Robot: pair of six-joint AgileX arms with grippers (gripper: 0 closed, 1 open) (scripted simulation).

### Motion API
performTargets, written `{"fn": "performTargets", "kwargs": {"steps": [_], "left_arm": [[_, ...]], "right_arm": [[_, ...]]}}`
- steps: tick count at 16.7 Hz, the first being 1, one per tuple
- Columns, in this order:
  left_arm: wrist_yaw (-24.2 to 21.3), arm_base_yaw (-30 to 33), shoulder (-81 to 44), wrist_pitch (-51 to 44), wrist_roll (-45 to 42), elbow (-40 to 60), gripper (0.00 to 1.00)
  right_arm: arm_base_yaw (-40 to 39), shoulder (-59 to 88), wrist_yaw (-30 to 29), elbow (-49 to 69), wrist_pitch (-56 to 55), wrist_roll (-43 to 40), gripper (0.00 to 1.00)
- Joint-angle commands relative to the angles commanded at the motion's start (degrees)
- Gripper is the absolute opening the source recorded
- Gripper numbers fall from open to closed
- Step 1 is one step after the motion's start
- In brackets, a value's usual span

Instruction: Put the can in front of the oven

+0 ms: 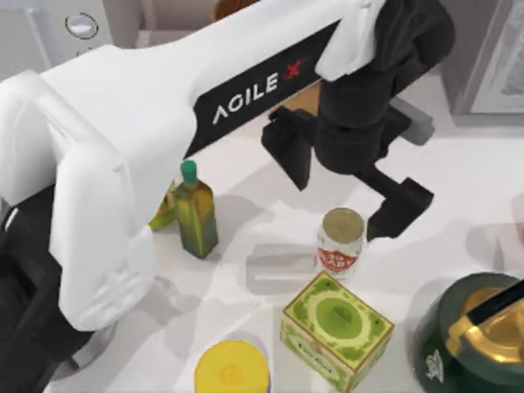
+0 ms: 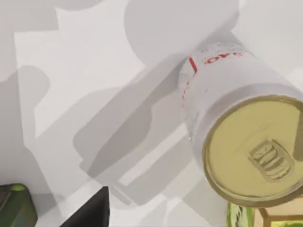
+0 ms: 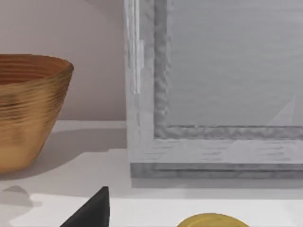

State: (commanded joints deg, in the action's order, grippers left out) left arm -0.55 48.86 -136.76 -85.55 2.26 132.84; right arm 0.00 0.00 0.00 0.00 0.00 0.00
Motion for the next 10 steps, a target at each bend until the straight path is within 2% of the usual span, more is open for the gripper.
{"fn": "performTargets", "kwargs": {"steps": [3, 10], "left_arm": [[0.27, 0.84, -2.68, -0.79, 0.61, 2.98, 1.00], [0.25, 0.64, -2.52, 0.27, 0.47, 1.86, 1.00]], "right_arm": [[0.00, 0.00, 0.00, 0.00, 0.00, 0.00, 1.00], [0.00, 0.00, 0.00, 0.00, 0.00, 0.00, 1.00]]}}
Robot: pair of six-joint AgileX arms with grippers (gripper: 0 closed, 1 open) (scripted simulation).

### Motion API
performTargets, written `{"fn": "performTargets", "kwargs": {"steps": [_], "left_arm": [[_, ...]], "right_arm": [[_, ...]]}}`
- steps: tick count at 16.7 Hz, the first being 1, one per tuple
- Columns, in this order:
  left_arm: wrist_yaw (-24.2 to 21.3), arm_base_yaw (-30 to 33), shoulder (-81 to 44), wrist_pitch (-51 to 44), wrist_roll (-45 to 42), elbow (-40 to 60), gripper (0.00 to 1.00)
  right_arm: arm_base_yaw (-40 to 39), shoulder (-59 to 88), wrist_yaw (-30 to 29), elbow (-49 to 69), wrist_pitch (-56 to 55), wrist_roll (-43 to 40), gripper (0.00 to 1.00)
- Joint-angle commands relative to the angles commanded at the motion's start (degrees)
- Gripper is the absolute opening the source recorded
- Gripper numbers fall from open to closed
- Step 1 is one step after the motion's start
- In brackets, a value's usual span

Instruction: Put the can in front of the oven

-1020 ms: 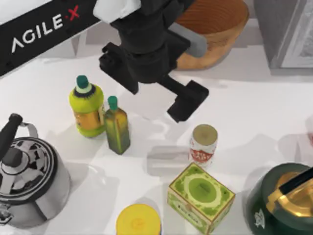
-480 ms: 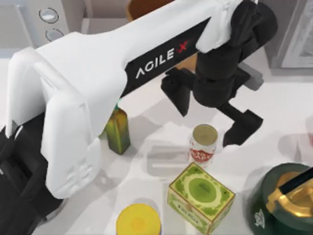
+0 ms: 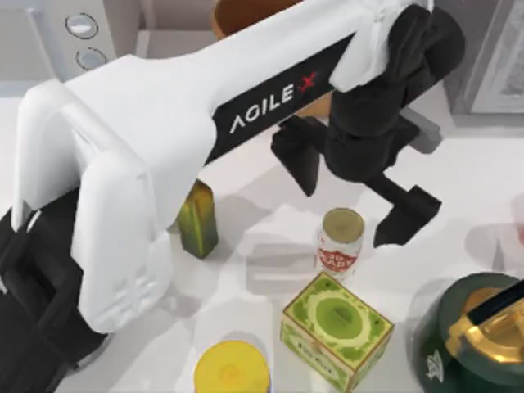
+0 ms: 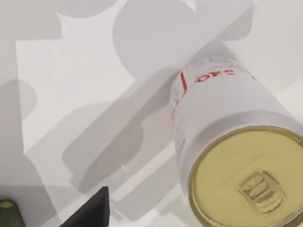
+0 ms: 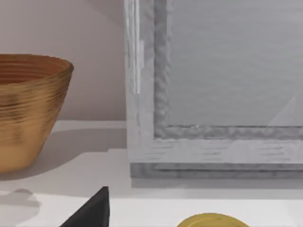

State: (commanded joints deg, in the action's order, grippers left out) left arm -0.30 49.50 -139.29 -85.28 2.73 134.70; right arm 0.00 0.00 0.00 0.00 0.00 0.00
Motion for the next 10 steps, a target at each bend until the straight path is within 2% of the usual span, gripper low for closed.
{"fn": "performTargets", "kwargs": {"steps": [6, 10], "left_arm": [[0.03, 0.08, 0.77, 10.96, 0.02, -11.94, 1.00], [0.03, 0.11, 0.89, 13.38, 0.05, -14.37, 1.00]], "right_arm": [[0.00, 0.00, 0.00, 0.00, 0.00, 0.00, 1.00], [0.00, 0.00, 0.00, 0.00, 0.00, 0.00, 1.00]]}}
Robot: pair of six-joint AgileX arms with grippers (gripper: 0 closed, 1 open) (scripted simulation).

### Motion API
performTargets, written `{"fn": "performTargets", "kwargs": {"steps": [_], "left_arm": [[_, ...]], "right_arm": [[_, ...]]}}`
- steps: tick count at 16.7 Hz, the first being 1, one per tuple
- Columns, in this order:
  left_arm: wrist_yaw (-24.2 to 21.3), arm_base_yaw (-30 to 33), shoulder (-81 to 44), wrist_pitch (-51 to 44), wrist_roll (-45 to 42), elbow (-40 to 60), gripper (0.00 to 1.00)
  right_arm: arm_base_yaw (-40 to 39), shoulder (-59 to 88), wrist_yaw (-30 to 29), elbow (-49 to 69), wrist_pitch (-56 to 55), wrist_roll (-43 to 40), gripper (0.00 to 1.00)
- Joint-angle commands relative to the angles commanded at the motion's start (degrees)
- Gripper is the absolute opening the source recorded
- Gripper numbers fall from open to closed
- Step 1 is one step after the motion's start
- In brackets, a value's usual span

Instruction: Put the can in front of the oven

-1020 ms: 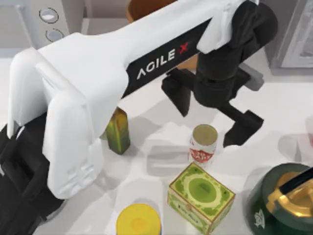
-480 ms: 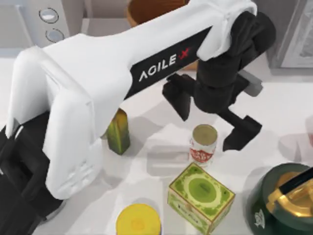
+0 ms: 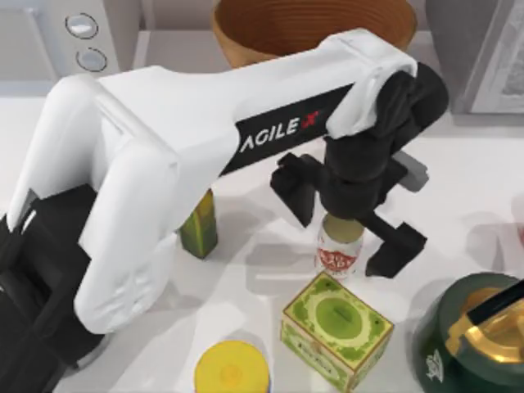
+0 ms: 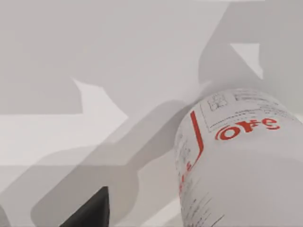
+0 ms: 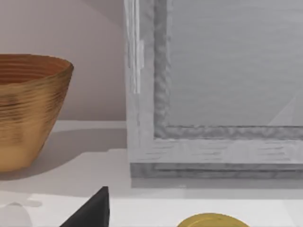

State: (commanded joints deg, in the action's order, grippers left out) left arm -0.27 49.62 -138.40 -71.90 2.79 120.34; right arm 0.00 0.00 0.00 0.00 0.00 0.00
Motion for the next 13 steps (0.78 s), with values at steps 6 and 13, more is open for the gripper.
{"fn": "performTargets", "kwargs": {"steps": [6, 13], "left_arm": [[0.00, 0.00, 0.00, 0.00, 0.00, 0.00, 0.70], [0.00, 0.00, 0.00, 0.00, 0.00, 0.00, 0.17]], "right_arm": [[0.00, 0.00, 0.00, 0.00, 0.00, 0.00, 1.00], [0.00, 0.00, 0.00, 0.00, 0.00, 0.00, 1.00]]}}
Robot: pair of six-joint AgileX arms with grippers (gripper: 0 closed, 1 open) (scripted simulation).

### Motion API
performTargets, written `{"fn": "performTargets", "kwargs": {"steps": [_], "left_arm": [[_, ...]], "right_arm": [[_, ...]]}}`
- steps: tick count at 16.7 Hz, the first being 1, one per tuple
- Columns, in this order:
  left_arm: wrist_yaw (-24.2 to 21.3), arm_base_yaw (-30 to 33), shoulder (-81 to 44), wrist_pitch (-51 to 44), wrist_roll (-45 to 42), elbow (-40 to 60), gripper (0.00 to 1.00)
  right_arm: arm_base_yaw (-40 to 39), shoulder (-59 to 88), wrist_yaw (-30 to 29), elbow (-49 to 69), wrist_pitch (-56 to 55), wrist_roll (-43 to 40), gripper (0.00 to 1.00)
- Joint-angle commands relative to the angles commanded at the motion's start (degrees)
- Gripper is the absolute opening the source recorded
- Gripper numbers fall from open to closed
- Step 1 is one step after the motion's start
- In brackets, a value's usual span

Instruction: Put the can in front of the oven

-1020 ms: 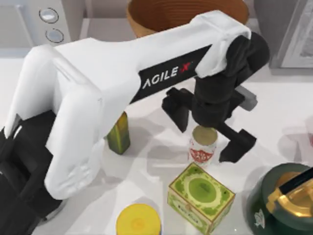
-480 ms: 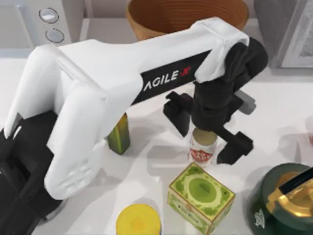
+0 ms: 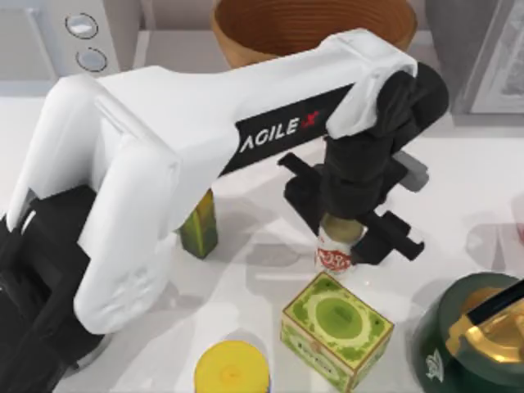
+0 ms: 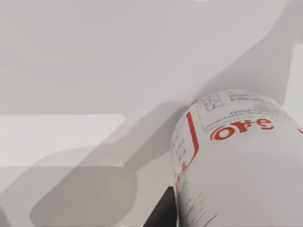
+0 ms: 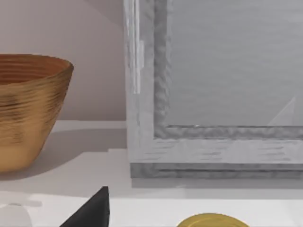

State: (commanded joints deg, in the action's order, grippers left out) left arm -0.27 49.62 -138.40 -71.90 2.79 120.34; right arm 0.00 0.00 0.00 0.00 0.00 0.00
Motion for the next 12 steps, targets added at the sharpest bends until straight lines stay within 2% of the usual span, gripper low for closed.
{"fn": "performTargets", "kwargs": {"steps": [2, 3, 12], "left_arm": [[0.00, 0.00, 0.00, 0.00, 0.00, 0.00, 0.02], [0.00, 0.00, 0.00, 0.00, 0.00, 0.00, 0.00], [0.11, 0.06, -0.06, 0.10, -0.03, 0.17, 0.00]], "right_arm": [[0.00, 0.00, 0.00, 0.00, 0.00, 0.00, 1.00], [0.00, 0.00, 0.00, 0.00, 0.00, 0.00, 1.00], [0.00, 0.00, 0.00, 0.00, 0.00, 0.00, 1.00]]}}
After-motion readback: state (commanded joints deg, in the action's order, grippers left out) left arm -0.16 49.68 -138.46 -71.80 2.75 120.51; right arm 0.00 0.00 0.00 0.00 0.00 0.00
